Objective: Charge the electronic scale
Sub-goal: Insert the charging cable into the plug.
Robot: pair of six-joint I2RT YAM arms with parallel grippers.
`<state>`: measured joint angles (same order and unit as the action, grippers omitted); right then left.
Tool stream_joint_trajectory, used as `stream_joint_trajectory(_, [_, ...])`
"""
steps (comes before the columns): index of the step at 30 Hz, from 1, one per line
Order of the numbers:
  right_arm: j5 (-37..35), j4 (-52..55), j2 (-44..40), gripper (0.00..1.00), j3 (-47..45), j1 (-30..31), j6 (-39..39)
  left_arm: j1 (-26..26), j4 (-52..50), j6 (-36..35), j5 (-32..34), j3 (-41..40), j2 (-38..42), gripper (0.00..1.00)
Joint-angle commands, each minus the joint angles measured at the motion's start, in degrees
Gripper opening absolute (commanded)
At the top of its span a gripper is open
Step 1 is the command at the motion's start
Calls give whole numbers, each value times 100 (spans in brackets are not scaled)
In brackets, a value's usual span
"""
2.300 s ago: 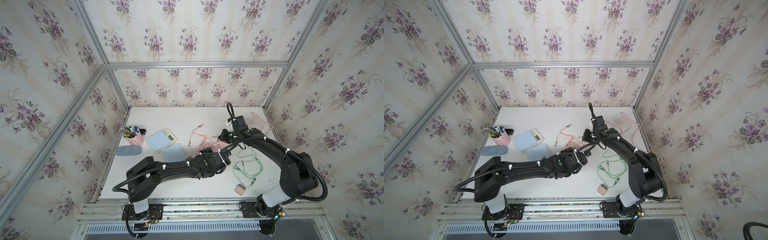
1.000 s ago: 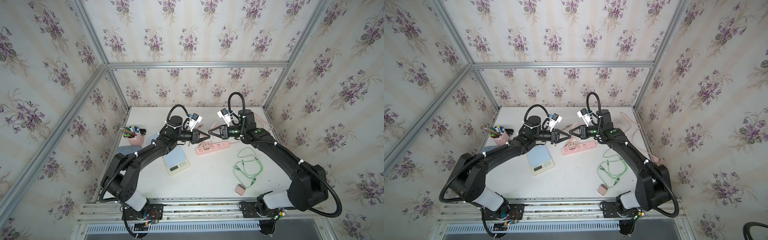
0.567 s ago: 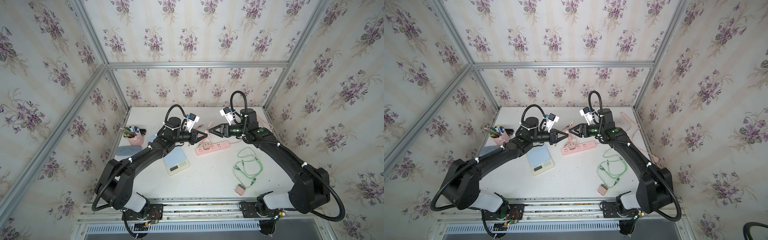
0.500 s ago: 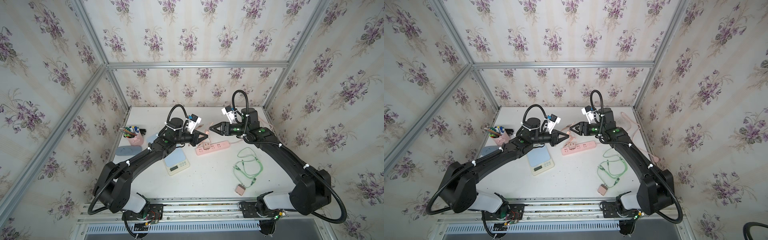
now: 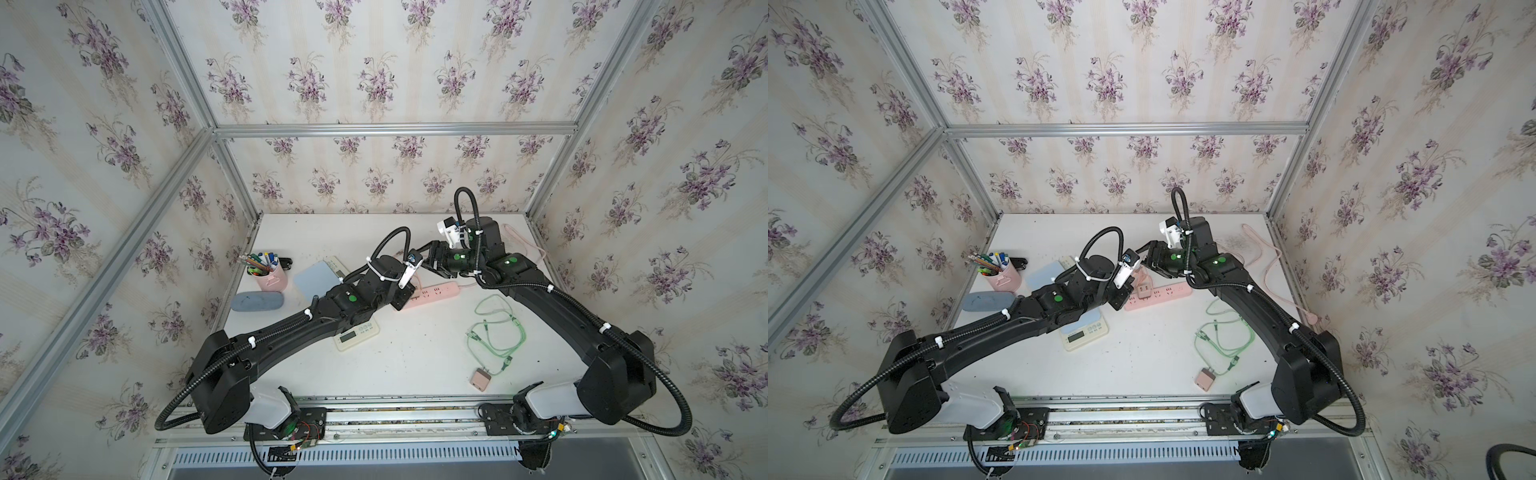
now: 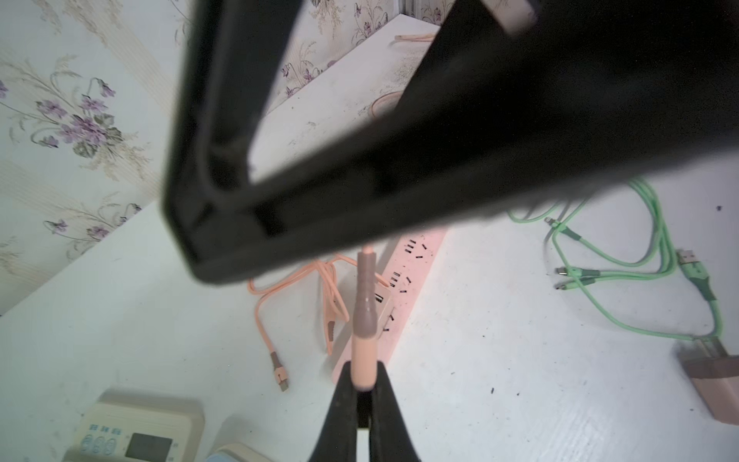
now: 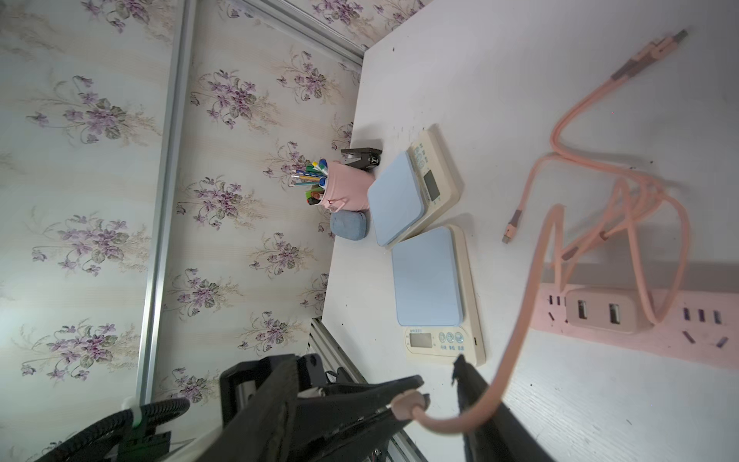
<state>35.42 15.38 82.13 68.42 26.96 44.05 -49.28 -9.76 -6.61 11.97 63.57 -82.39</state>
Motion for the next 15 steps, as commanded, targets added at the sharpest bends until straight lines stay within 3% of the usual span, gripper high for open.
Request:
stream_joint_trajectory(1, [-239, 202, 65, 58, -46, 37, 343, -112, -80, -405, 698, 77, -48, 0])
stream_joint_trajectory(5, [-147, 112, 157, 47, -83, 63, 445, -204, -70, -491, 834, 98, -93, 0])
stream_joint_trajectory(11, [103, -41, 218, 0, -62, 125, 447, -274, -58, -622, 996, 83, -146, 4])
stream_joint_trajectory(13, [101, -68, 200, 0, -75, 127, 283, -268, -4, -647, 840, 28, -103, 23])
stream_joint_trajectory(15, [54, -78, 168, 0, -65, 119, -137, -137, 116, -528, 221, -109, 39, 47])
